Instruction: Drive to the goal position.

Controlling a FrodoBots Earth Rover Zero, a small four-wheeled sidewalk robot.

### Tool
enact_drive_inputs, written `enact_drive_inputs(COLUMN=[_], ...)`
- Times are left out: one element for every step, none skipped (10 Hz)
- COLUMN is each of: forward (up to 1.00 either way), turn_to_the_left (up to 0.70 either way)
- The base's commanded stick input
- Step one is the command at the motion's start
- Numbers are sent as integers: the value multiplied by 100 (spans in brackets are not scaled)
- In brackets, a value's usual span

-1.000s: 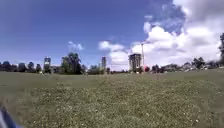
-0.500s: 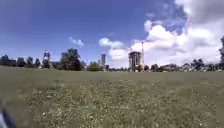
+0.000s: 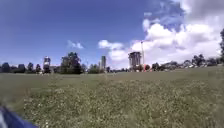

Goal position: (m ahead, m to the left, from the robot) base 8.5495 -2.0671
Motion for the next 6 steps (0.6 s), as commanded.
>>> enact_drive_inputs(forward=[70,70,70,70,70,70], turn_to_the_left=[0,0,0,0,0,0])
